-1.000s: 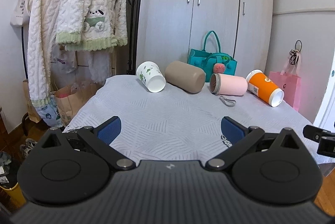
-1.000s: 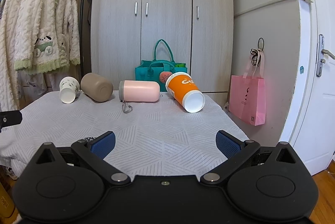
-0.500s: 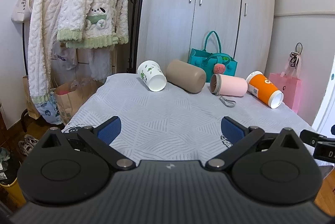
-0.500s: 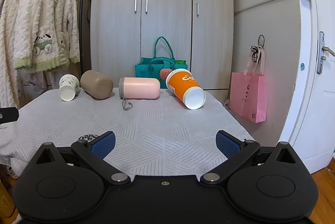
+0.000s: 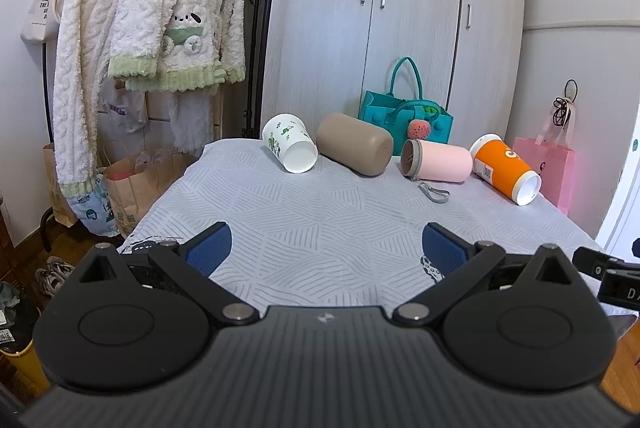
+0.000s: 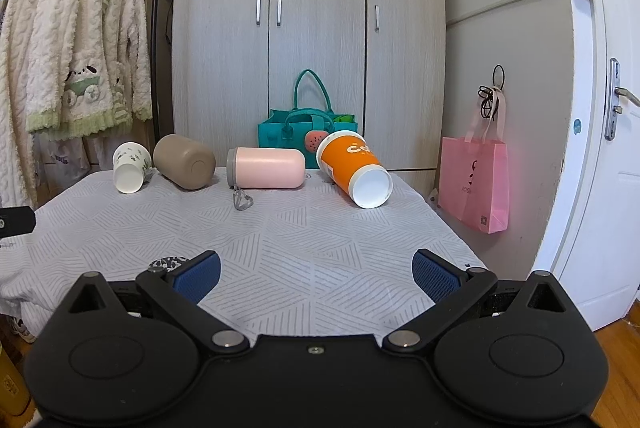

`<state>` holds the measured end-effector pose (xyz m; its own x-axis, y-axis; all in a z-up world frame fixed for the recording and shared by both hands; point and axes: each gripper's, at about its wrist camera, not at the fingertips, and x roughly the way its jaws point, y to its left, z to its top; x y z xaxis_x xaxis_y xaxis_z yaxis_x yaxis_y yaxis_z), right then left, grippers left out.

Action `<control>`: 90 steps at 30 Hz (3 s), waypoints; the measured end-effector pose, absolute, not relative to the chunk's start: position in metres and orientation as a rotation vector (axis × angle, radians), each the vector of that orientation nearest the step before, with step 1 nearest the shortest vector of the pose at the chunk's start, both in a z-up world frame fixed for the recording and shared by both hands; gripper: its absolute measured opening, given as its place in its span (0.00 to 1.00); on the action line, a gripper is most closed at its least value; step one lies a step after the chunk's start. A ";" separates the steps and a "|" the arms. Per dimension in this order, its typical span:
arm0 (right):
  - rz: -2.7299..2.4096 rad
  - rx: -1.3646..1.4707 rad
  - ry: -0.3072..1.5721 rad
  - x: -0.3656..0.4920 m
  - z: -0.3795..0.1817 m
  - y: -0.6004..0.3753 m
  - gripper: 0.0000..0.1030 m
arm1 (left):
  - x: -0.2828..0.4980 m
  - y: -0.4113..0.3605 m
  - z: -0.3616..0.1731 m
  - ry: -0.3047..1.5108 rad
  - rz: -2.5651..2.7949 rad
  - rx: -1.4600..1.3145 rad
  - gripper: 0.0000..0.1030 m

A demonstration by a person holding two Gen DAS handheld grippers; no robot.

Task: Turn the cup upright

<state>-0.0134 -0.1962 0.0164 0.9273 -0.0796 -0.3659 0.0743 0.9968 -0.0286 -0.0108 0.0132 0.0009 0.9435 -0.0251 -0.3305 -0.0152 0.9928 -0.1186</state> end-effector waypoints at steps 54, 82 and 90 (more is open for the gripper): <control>0.758 -0.737 0.630 0.231 0.103 -0.180 1.00 | 0.258 -0.029 0.031 0.839 -0.219 -0.647 1.00; 0.803 -0.790 0.817 0.345 0.032 -0.164 0.85 | 0.282 -0.016 0.001 0.889 -0.167 -0.645 0.99; 0.755 -0.805 0.848 0.339 0.031 -0.162 0.73 | 0.276 -0.013 -0.002 0.891 -0.177 -0.654 0.99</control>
<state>0.3387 -0.1620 0.0314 0.4528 0.2443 -0.8575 -0.8236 0.4831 -0.2973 0.2762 -0.0128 -0.0016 0.6288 -0.4041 -0.6643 -0.1200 0.7937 -0.5963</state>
